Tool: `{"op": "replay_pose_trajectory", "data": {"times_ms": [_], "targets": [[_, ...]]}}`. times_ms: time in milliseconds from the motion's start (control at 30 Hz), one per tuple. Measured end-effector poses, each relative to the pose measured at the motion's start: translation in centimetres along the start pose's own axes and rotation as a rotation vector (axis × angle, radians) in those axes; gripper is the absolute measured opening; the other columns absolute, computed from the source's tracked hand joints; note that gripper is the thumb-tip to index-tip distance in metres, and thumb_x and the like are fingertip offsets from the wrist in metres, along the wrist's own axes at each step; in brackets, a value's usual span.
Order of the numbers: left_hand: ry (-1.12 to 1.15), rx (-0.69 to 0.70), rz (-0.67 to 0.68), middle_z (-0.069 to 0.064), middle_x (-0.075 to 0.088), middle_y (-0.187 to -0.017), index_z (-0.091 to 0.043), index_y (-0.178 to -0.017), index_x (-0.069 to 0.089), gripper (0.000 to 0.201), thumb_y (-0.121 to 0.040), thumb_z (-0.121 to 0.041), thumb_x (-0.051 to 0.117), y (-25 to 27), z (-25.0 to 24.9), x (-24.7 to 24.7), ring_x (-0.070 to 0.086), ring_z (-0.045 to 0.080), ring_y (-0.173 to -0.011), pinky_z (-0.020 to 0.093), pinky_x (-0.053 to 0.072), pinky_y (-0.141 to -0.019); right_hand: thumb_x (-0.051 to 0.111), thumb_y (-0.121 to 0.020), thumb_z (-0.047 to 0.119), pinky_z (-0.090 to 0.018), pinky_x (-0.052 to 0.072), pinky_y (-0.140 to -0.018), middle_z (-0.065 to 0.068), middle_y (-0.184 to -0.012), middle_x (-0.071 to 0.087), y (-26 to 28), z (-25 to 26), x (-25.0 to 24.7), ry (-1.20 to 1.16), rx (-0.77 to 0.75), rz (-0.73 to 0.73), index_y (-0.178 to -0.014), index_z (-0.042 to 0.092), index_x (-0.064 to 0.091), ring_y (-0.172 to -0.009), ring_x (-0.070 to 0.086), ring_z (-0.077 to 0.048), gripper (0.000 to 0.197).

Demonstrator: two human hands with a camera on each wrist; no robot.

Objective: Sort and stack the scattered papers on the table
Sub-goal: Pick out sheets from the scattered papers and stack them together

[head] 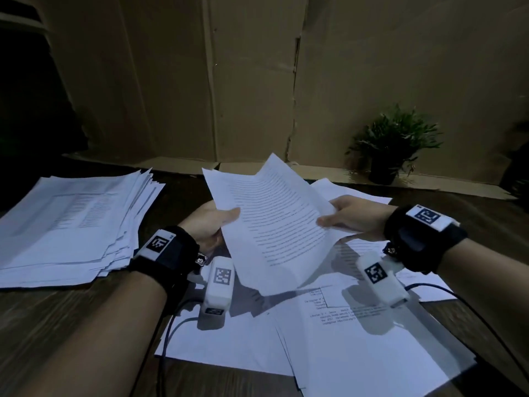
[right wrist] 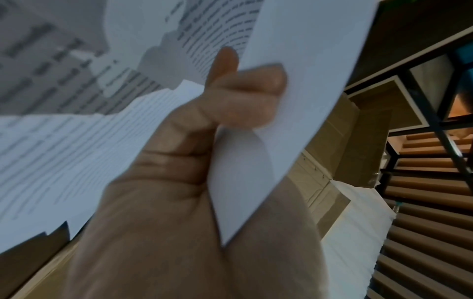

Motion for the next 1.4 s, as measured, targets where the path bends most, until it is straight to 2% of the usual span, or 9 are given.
{"op": "replay_pose_trajectory", "data": {"times_ms": [167,300,467,567,700,800,900,1233,1400], "targets": [[-0.008,0.124,-0.188,0.012,0.067,-0.12,-0.005,-0.122,0.061,0.027,-0.099,0.002,0.05,-0.5,-0.2,-1.4,0.066,0.027,-0.1,0.036,0.057,-0.077,0.059,-0.101,0.032,-0.034,0.054,-0.066,-0.014,-0.085,0.055,0.8,-1.6,-2.7,-0.043,0.149,-0.182,-0.103,0.001,0.063,-0.071,0.054,-0.026,0.031],[-0.124,0.033,-0.364,0.018,0.065,-0.121,-0.003,-0.118,0.064,0.022,-0.097,-0.005,0.057,-1.7,0.8,-3.8,0.064,0.039,-0.105,0.056,0.052,-0.09,0.068,-0.095,0.031,-0.032,0.038,-0.061,-0.013,-0.076,0.055,2.4,-4.8,-8.2,0.352,0.346,-0.477,-0.075,0.003,0.056,-0.065,0.051,-0.027,0.036],[-0.296,-0.047,-0.333,0.02,0.065,-0.118,0.002,-0.116,0.062,0.022,-0.097,-0.002,0.054,-2.8,1.5,-4.7,0.062,0.042,-0.108,0.053,0.05,-0.088,0.075,-0.088,0.032,-0.033,0.043,-0.06,-0.015,-0.095,0.06,4.2,-7.8,-10.6,0.326,0.5,-0.436,-0.109,-0.004,0.06,-0.072,0.055,-0.028,0.044],[-0.376,-0.033,-0.29,0.016,0.067,-0.12,-0.001,-0.115,0.065,0.034,-0.081,-0.007,0.068,-4.8,2.7,-6.6,0.064,0.039,-0.107,0.057,0.049,-0.093,0.075,-0.089,0.026,-0.033,0.047,-0.064,-0.022,-0.094,0.068,4.5,-7.9,-10.1,0.249,0.487,-0.363,-0.104,-0.01,0.063,-0.072,0.062,-0.031,0.041],[-0.328,0.006,-0.293,0.014,0.069,-0.113,-0.002,-0.109,0.066,0.034,-0.075,0.001,0.069,-4.0,1.8,-5.9,0.065,0.039,-0.103,0.066,0.048,-0.092,0.073,-0.088,0.008,-0.028,0.043,-0.05,-0.021,-0.073,0.058,4.0,-7.5,-9.5,0.27,0.35,-0.349,-0.082,-0.003,0.062,-0.058,0.052,-0.026,0.017],[-0.241,0.081,-0.465,0.013,0.066,-0.114,-0.008,-0.107,0.062,0.03,-0.086,0.012,0.056,-3.2,0.6,-6.0,0.061,0.037,-0.107,0.057,0.048,-0.096,0.069,-0.086,0.003,-0.037,0.052,-0.066,-0.021,-0.086,0.069,4.2,-6.2,-11.1,0.362,0.204,-0.657,-0.08,-0.001,0.069,-0.078,0.063,-0.033,0.007],[-0.187,0.094,-0.484,0.013,0.065,-0.119,-0.007,-0.115,0.062,0.033,-0.09,0.012,0.053,-2.7,0.4,-5.9,0.061,0.037,-0.11,0.059,0.047,-0.097,0.062,-0.087,0.007,-0.034,0.043,-0.07,-0.022,-0.09,0.069,5.1,-4.7,-12.7,0.502,0.075,-0.928,-0.082,0.005,0.07,-0.087,0.061,-0.038,0.01],[-0.278,0.036,-0.329,0.016,0.063,-0.128,-0.001,-0.127,0.06,0.034,-0.094,0.006,0.056,-2.1,0.2,-4.4,0.061,0.036,-0.114,0.052,0.046,-0.104,0.059,-0.096,0.013,-0.04,0.046,-0.088,-0.024,-0.107,0.068,5.6,-2.7,-14.0,0.481,-0.1,-1.098,-0.101,0.002,0.068,-0.103,0.062,-0.038,0.015],[-0.344,-0.018,-0.184,0.013,0.062,-0.13,-0.002,-0.133,0.056,0.036,-0.097,0.002,0.053,-1.2,-0.3,-3.1,0.06,0.033,-0.116,0.045,0.047,-0.101,0.058,-0.094,0.01,-0.015,0.042,-0.055,-0.003,-0.084,0.063,6.6,-0.4,-13.6,-0.069,-0.266,-1.192,-0.095,0.01,0.065,-0.062,0.058,-0.006,0.007]]}}
Point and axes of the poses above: each hand's wrist, its own y-axis away from the middle knuckle, its own x-axis out of the palm, z = x × y, the point moved 3 cm from there along -y, towards the middle knuckle
